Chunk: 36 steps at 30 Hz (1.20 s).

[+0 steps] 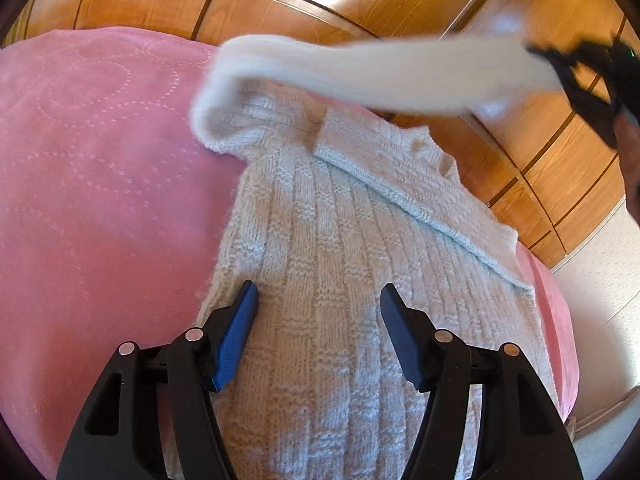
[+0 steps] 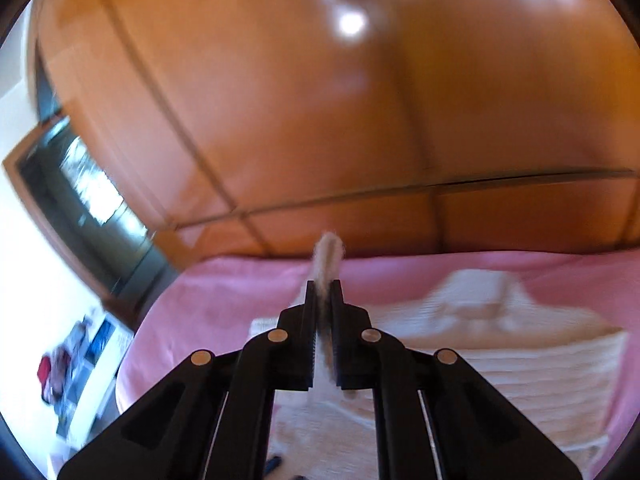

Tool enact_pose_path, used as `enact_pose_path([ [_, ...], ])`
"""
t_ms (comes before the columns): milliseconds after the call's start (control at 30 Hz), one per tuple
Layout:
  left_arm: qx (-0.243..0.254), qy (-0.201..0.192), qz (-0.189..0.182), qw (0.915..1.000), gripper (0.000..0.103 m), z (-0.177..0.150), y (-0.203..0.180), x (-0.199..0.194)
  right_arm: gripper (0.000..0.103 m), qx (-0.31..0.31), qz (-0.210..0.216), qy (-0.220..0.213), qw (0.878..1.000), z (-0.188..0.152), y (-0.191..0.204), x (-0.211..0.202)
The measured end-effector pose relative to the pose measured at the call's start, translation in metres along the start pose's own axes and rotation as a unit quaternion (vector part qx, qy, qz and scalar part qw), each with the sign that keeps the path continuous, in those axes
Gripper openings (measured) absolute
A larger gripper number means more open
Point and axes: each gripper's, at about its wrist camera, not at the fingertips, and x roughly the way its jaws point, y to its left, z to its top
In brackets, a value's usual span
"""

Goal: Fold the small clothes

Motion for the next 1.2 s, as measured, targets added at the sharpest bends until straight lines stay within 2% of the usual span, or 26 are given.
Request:
enact_pose_path([
  [133, 0.007, 0.003, 0.008, 0.9999, 0.062, 0.0, -0.003, 0.003, 0.006, 0.051, -0.035, -0.005, 0.998, -0.01, -0.063, -0.029],
  [200, 0.012, 0.005, 0.012, 0.9999, 0.064, 0.001, -0.006, 0.005, 0.006, 0.073, -0.065, 0.005, 0.995, -0.025, -0.095, -0.035],
  [367, 0.021, 0.008, 0.024, 0.9995, 0.064, 0.001, -0.011, 0.008, 0.006, 0.135, -0.104, 0.025, 0.985, -0.056, -0.159, -0.032],
  [533, 0.027, 0.01, 0.032, 0.9991, 0.064, 0.002, -0.01, 0.006, 0.006, 0.183, -0.144, 0.039, 0.972, -0.08, -0.207, -0.019],
  [633, 0.029, 0.011, 0.034, 0.9989, 0.064, 0.003, -0.009, 0.006, 0.006, 0.203, -0.152, 0.051, 0.966, -0.087, -0.225, -0.012],
  [700, 0.03, 0.014, 0.037, 0.9988, 0.064, 0.004, -0.009, 0.006, 0.007, 0.213, -0.139, 0.053, 0.966, -0.092, -0.235, -0.013],
  [767, 0.036, 0.023, 0.044, 0.9981, 0.064, 0.007, -0.012, 0.005, 0.019, 0.225, -0.144, 0.042, 0.963, -0.096, -0.237, -0.018],
  [833, 0.044, 0.036, 0.046, 0.9973, 0.064, 0.012, -0.014, 0.001, 0.025, 0.226, -0.143, 0.032, 0.963, -0.096, -0.239, -0.029],
  [933, 0.033, 0.027, 0.037, 0.9984, 0.064, 0.026, -0.008, -0.016, 0.026, 0.175, -0.141, 0.028, 0.974, -0.092, -0.218, -0.048],
  [1000, 0.01, 0.018, 0.039, 0.999, 0.064, 0.041, 0.006, -0.026, 0.026, 0.132, -0.131, 0.031, 0.982, -0.093, -0.192, -0.048],
  [1067, -0.019, 0.002, 0.044, 0.9989, 0.064, 0.059, 0.021, -0.033, 0.035, 0.084, -0.13, 0.037, 0.987, -0.095, -0.17, -0.045],
  [1133, -0.018, -0.012, 0.077, 0.9968, 0.064, 0.077, 0.03, -0.034, 0.04, 0.052, -0.137, 0.042, 0.988, -0.1, -0.153, -0.034],
  [1200, -0.009, -0.02, 0.096, 0.9952, 0.058, 0.091, 0.03, -0.031, 0.04, 0.029, -0.147, 0.053, 0.987, -0.104, -0.144, -0.018],
])
